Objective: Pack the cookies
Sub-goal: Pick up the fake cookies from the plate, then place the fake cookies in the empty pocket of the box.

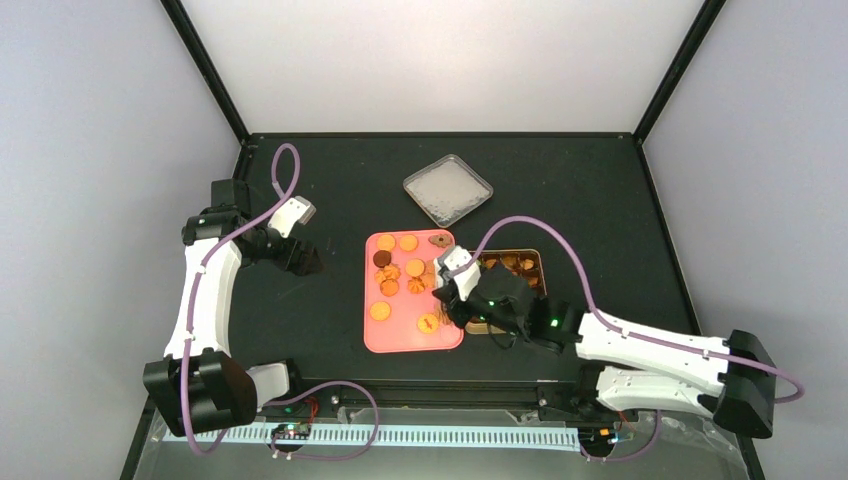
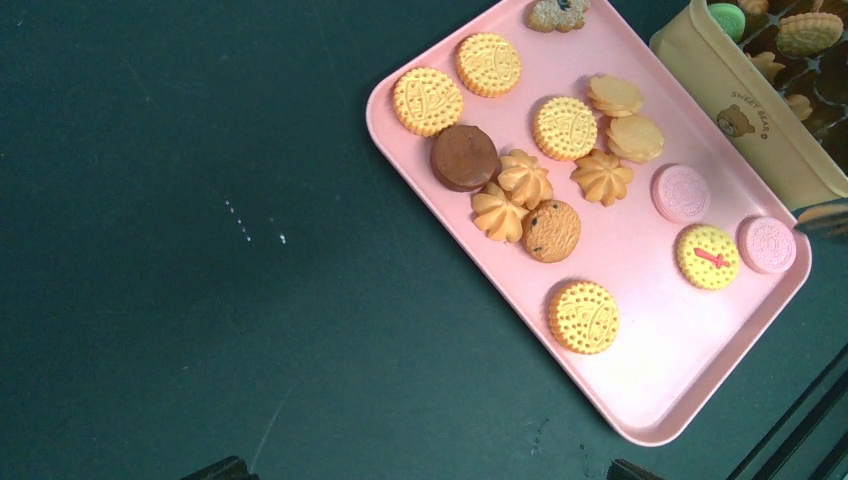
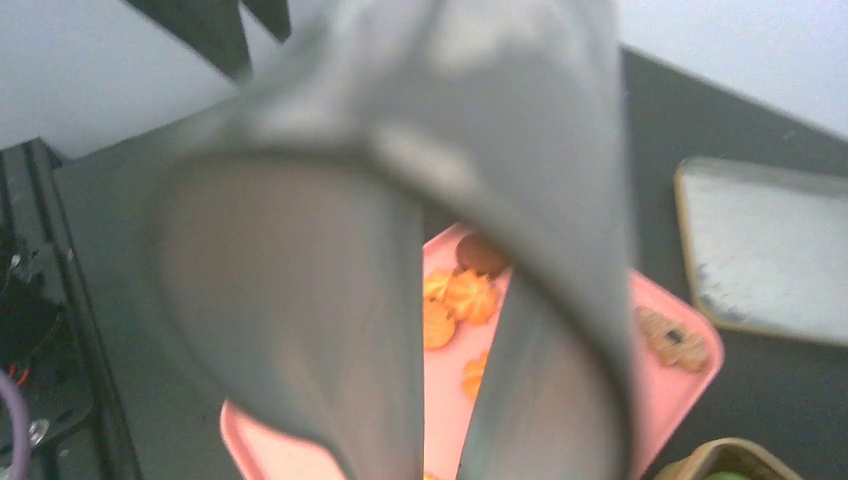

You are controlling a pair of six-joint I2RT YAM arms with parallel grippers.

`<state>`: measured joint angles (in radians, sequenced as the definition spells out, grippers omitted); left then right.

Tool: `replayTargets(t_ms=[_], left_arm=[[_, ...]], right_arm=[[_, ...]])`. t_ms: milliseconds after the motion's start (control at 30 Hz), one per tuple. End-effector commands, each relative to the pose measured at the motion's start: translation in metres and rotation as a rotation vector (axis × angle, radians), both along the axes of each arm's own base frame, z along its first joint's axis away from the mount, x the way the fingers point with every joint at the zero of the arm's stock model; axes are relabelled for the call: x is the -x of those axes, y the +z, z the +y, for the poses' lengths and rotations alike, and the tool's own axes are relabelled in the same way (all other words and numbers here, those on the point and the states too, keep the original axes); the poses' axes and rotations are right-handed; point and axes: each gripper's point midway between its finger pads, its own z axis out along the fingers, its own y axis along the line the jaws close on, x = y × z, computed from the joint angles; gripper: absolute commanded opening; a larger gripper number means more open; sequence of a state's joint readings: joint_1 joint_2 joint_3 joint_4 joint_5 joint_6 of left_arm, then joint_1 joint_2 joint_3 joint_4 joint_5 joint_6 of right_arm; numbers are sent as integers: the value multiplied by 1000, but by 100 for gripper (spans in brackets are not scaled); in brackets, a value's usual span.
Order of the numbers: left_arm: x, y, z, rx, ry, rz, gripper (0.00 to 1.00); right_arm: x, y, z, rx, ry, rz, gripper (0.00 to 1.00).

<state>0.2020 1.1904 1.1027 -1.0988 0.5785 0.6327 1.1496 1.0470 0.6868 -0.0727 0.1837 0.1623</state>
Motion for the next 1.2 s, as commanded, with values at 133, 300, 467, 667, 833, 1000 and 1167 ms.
replayTargets(t_ms=[133,300,467,667,833,1000,1167], left_arm=[[0,9,2,-7,6,-30,94],[0,9,1,-7,3,-33,94],[-1,10,2,-6,6,-33,94],[-1,10,3,-12,5,-35,94],[-2,10,3,-11,7,-34,94],[-3,9,2,-8,7,-31,94],[-3,7,3,-11,12,-25,94]], right_arm=[[-48,67,-62,-50,-244,-188,1],[-65,62,-92,-30,-345,-187,4],[-72,44,-101,20,-398,-157,7],[-75,32,-105,53,-421,-140,9],[-73,25,-106,62,-422,-125,12],[-71,15,-107,80,-420,-91,17],[-69,17,-108,76,-421,-88,20]])
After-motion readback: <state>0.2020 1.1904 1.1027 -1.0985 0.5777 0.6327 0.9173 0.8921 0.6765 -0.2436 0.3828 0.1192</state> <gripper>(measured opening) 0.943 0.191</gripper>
